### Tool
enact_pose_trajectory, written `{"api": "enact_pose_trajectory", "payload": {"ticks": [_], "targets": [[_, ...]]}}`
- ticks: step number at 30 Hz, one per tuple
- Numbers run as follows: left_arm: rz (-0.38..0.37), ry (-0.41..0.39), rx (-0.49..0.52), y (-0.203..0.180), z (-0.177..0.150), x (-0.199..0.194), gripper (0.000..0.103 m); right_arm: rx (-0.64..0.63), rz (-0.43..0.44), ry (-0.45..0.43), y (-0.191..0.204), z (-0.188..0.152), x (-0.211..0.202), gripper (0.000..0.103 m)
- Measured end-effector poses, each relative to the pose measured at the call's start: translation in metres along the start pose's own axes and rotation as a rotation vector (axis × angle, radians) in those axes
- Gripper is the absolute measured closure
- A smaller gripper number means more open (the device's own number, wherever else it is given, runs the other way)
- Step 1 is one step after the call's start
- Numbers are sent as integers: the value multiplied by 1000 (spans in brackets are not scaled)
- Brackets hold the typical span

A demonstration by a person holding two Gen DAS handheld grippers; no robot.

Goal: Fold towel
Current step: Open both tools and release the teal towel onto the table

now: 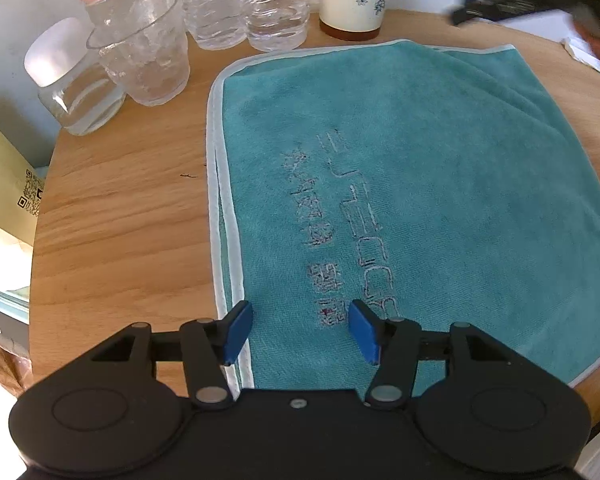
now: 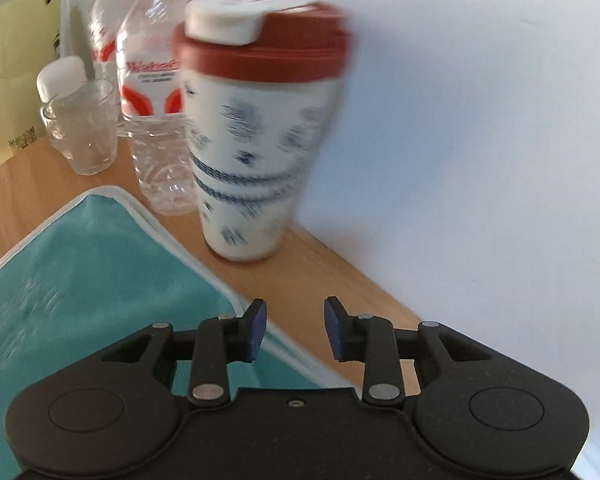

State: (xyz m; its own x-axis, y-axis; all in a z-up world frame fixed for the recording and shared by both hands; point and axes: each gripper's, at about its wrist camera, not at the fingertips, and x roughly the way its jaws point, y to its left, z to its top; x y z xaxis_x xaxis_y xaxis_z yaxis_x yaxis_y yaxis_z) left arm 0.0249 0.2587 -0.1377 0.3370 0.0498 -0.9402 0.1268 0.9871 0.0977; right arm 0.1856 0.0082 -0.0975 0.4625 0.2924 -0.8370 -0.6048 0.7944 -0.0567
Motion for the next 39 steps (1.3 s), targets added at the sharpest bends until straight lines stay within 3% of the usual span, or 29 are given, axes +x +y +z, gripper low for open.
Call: {"api": "enact_pose_trajectory", "payload": {"ticks": [3,6,9,10,12,14,18,21,25,28,32,35,39], "targets": [[-1,-4,7,-1,-1,0,47,134,51,58,-12,-32,-4,79],[-6,3,19,0,1,0,47,172,-21,97,-7,-56,5,80],[-5,6,28,-1,0,1,46,219,-66,76,-8,-65,16,80],[0,2,39,-2,0,1,41,221,-74,69,-6,-67,19,79],[18,12,31,2,0,2,34,232,-131,80,-12,-65,20,80],[0,20,10,7,-1,3,34,247,-160,82,-16,-60,17,81],[-10,10,16,9,-4,3,34,233,-83,26,-11,-44,17,81],[-7,8,20,8,-5,2,34,217,-48,45,1,-38,37,82],[-8,3,35,8,-5,4,34,265,-142,34,-5,-36,43,81],[-15,2,35,11,-5,6,29,263,-167,42,-11,-36,44,73],[-26,13,18,15,-2,8,29,261,-224,78,-18,-37,31,73],[-30,17,37,12,0,5,39,254,-246,68,-12,-45,3,71],[-42,5,55,10,-1,-2,42,317,-213,56,4,-75,-48,69]]}}
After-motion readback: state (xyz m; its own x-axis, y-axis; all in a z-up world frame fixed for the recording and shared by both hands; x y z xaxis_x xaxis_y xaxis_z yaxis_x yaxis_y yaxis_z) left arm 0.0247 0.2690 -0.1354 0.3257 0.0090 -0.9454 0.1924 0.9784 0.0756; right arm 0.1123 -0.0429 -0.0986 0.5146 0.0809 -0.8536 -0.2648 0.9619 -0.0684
